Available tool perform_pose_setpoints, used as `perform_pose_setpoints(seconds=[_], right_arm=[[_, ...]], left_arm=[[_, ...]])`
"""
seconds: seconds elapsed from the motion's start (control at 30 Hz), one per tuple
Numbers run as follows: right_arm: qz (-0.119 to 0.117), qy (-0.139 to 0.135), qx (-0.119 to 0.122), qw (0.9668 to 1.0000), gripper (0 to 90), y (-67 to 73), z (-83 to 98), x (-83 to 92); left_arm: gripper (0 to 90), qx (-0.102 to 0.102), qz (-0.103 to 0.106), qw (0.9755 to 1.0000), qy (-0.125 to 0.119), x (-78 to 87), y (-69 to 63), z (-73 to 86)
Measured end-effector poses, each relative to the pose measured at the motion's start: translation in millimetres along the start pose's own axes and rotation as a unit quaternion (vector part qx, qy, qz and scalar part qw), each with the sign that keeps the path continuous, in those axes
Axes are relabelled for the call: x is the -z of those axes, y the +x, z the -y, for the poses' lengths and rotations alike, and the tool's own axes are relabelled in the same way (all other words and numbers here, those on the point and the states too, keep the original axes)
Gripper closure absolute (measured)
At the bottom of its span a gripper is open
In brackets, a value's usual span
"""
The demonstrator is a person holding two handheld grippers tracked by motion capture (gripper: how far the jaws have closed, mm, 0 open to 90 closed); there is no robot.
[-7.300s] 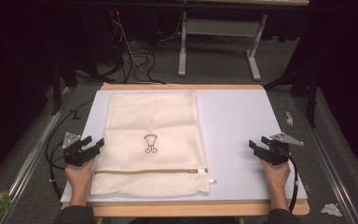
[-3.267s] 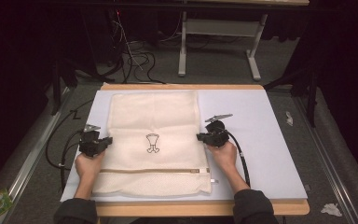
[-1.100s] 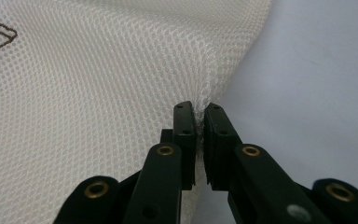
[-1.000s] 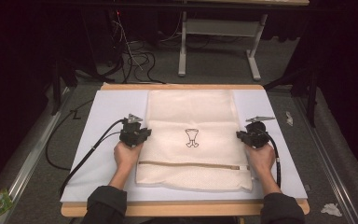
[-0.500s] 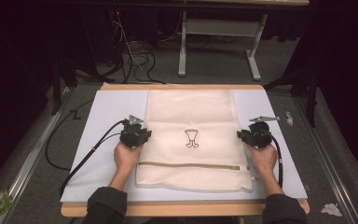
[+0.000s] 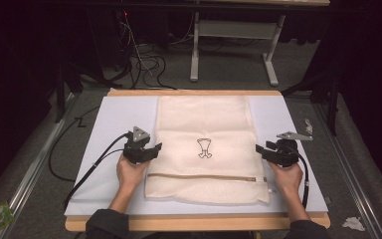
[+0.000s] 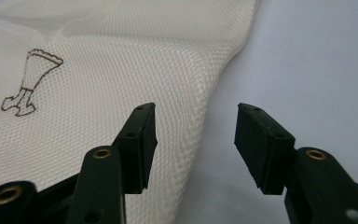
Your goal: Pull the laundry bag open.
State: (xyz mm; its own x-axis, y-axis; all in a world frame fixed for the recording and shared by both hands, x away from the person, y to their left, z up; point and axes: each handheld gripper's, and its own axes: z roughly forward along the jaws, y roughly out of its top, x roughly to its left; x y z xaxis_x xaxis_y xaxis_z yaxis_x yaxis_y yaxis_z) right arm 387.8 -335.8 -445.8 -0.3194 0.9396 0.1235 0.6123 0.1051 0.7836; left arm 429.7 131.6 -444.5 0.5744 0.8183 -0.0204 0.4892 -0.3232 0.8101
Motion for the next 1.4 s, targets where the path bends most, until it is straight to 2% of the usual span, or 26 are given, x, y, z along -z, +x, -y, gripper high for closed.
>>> perform_pose_setpoints(seconds=[0.07,0.1,0.27,0.43,0.57,0.73,1.0,1.17,1.23,1.4], right_arm=[[-0.003,0.001,0.000,1.0000,47.8,0.6,3.5,2.5],[-0.005,0.006,-0.001,1.0000,50.4,0.9,4.2,3.2],[-0.016,0.006,0.000,0.9999,49.6,3.5,9.6,10.1],[-0.039,0.014,-0.022,0.9989,50.6,5.6,21.2,20.3],[-0.038,0.025,-0.017,0.9988,50.1,8.6,26.9,21.1],[-0.040,0.045,-0.021,0.9980,49.1,12.4,38.6,19.7],[-0.049,0.062,-0.021,0.9967,48.4,20.1,50.0,14.6],[-0.051,0.059,-0.020,0.9968,47.5,22.4,52.4,15.0],[-0.053,0.059,-0.013,0.9968,47.4,24.7,53.0,14.9],[-0.057,0.060,-0.006,0.9966,47.8,29.7,53.0,13.9]], left_arm=[[45.5,-0.003,0.009,0.9999,-0.008,4.6,-4.3,1.0],[45.5,-0.005,0.013,0.9999,-0.008,5.9,-6.5,1.8],[45.3,-0.016,0.042,0.9990,-0.009,9.0,-23.7,10.6],[44.3,-0.021,0.061,0.9979,-0.005,8.5,-36.4,18.0],[44.0,-0.021,0.077,0.9968,-0.009,10.1,-44.1,21.7],[44.2,-0.023,0.086,0.9959,-0.015,10.9,-53.5,25.7],[47.1,-0.017,0.103,0.9944,-0.017,6.7,-64.9,32.7],[47.1,-0.014,0.113,0.9935,-0.007,3.4,-67.9,35.4],[47.2,-0.018,0.110,0.9937,0.000,1.6,-68.5,37.0],[47.4,-0.014,0.114,0.9933,0.011,-4.7,-70.8,40.3]])
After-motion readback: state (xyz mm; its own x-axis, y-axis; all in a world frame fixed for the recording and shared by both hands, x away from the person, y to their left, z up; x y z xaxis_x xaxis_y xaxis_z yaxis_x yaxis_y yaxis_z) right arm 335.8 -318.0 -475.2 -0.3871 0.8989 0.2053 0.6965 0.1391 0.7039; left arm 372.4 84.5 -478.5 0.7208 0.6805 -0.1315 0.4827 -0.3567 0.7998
